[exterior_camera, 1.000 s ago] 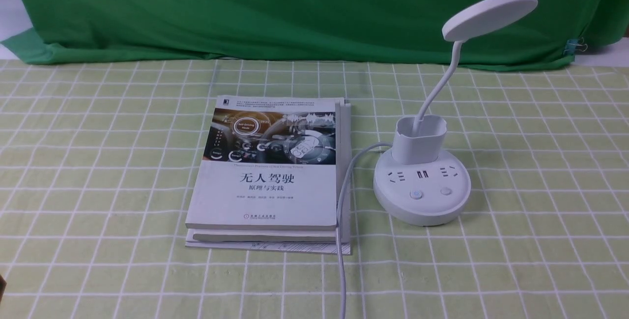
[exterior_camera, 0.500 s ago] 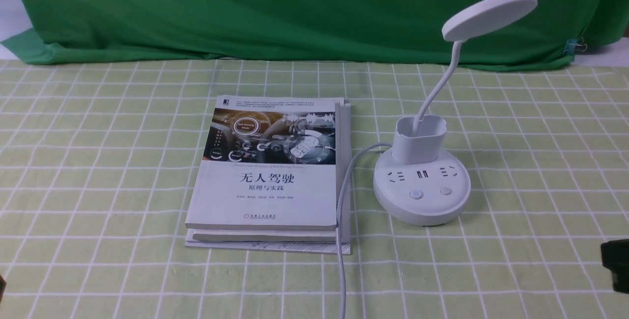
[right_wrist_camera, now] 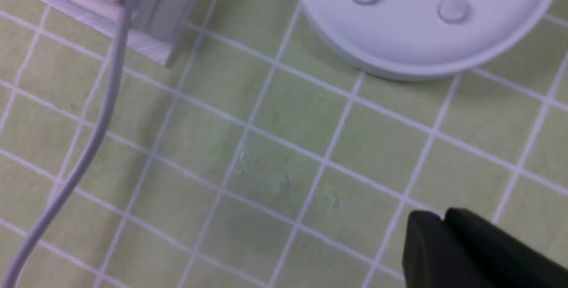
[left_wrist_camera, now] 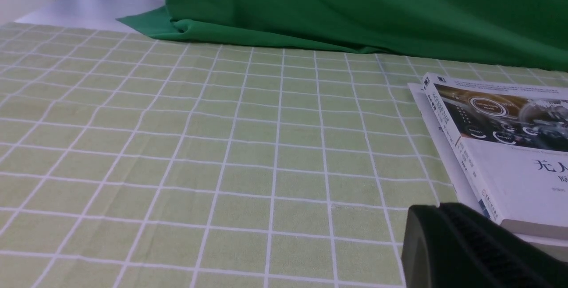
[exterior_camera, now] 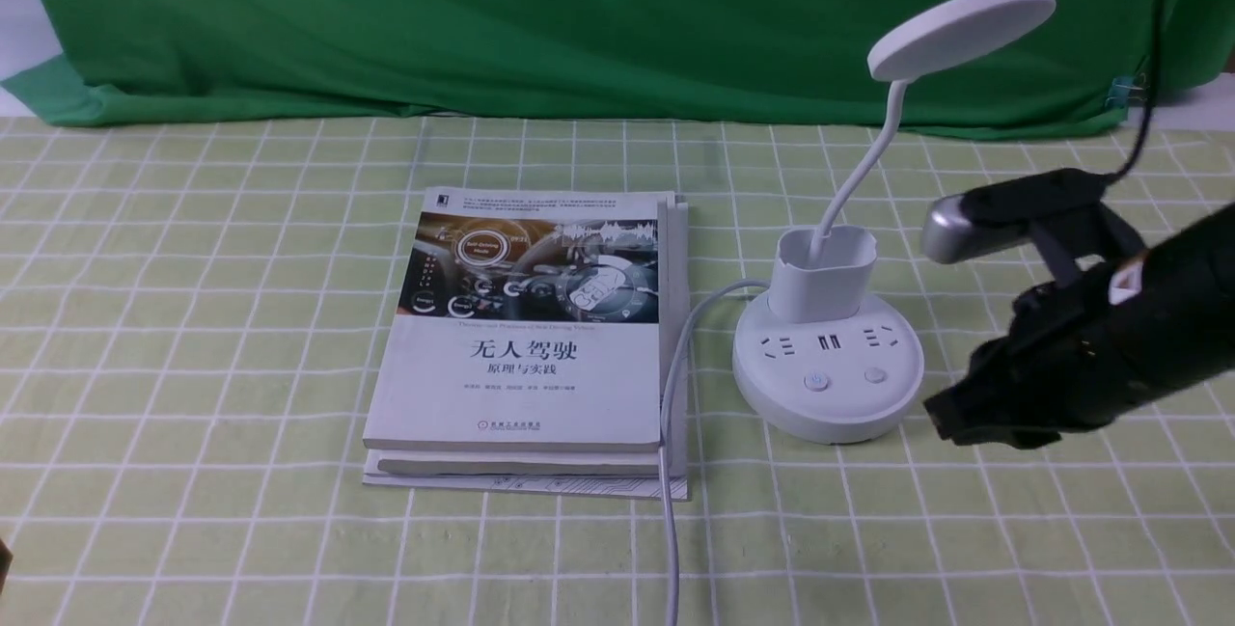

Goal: Turn on the table lamp on the green coffee tablecloth with your hand.
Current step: 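Press the button on the base of the white desk lamp with the right gripper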

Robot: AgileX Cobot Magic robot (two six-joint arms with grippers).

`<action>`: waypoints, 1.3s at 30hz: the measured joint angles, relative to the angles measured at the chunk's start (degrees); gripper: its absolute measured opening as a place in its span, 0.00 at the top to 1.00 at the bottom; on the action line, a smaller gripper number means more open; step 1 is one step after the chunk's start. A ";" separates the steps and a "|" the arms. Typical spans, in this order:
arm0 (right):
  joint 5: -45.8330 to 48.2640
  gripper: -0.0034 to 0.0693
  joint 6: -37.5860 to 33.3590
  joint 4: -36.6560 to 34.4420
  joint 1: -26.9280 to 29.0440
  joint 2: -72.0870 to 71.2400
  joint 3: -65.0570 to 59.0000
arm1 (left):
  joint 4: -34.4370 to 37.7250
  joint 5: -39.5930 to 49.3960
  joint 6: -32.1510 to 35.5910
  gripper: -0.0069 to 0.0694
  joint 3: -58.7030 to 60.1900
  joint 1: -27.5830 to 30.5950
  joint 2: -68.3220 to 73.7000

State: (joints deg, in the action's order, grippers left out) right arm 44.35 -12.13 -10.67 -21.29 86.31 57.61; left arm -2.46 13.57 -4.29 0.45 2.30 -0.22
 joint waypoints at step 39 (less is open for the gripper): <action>-3.37 0.91 -1.85 0.29 2.55 22.91 16.83 | 0.00 0.00 0.00 0.91 0.00 0.00 0.00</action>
State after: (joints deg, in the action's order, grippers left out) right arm 40.98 -13.98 -10.39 -18.73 109.22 74.44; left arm -2.46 13.57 -4.29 0.45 2.30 -0.22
